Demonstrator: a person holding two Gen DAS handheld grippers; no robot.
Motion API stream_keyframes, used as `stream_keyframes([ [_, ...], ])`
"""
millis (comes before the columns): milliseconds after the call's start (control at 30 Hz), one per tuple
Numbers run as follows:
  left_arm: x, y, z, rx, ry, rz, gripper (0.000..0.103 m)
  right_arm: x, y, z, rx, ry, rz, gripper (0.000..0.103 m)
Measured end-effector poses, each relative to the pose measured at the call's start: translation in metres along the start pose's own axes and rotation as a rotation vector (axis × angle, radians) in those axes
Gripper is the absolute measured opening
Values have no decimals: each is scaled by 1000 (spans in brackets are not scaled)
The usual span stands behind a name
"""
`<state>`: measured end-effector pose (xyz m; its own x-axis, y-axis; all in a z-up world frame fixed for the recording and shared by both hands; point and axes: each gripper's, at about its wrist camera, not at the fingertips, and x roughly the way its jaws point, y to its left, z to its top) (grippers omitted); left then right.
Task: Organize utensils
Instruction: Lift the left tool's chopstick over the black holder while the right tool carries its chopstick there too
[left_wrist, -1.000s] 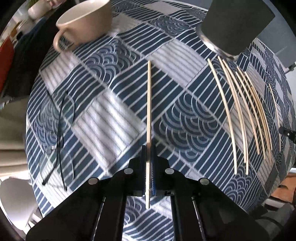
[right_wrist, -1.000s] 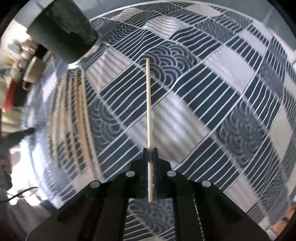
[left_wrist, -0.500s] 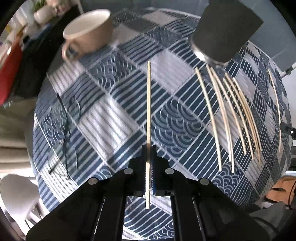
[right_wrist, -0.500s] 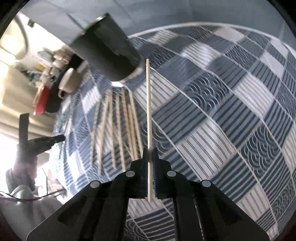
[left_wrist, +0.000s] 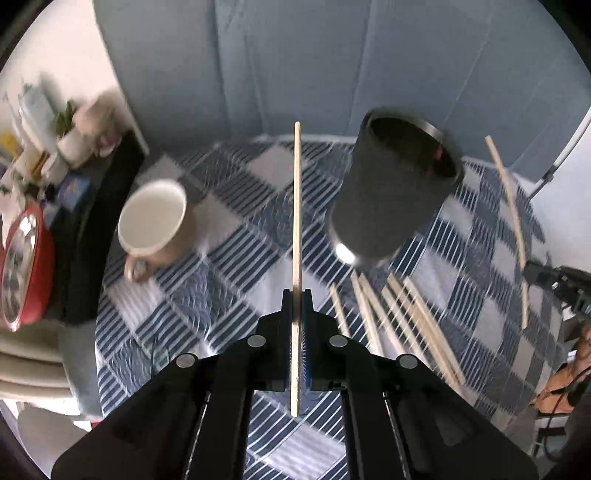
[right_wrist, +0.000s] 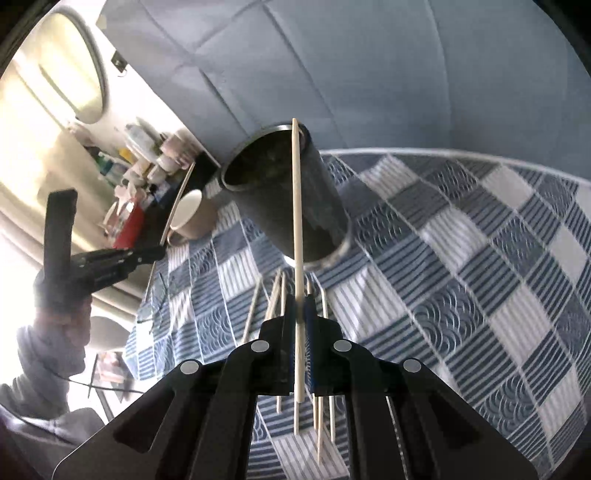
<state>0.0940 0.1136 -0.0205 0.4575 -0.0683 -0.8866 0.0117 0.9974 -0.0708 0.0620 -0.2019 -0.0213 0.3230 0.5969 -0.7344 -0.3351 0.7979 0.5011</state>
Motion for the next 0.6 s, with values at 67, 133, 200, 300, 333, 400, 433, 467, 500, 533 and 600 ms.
stream_keyframes([
  [67, -2, -7, 15, -5, -26, -28, 5, -2, 4, 11, -20, -7, -1, 5],
  [133, -8, -13, 29, 6, -60, -24, 5, -3, 9, 20, -32, -19, 0, 5],
  [200, -9, -18, 38, 4, -65, -40, 5, -3, 13, 32, -46, -30, 11, 5],
  [300, -9, -27, 56, 23, -72, -40, 5, -2, 21, 45, -69, -41, 11, 5],
  [333, -10, -28, 59, 26, -73, -44, 5, -2, 24, 51, -76, -44, 14, 5],
  [400, -9, -34, 71, 35, -79, -55, 5, -1, 30, 63, -90, -54, 25, 5],
  [433, -9, -37, 76, 38, -81, -55, 5, 0, 32, 68, -94, -57, 26, 5],
  [467, -8, -40, 84, 42, -86, -58, 5, 2, 34, 75, -99, -60, 29, 5],
  [500, -8, -42, 89, 45, -88, -64, 5, 3, 36, 81, -105, -64, 33, 5],
  [533, -6, -43, 94, 44, -90, -69, 5, 4, 38, 86, -109, -66, 34, 5],
  [600, -4, -44, 103, 43, -93, -84, 5, 8, 42, 98, -125, -72, 35, 5],
])
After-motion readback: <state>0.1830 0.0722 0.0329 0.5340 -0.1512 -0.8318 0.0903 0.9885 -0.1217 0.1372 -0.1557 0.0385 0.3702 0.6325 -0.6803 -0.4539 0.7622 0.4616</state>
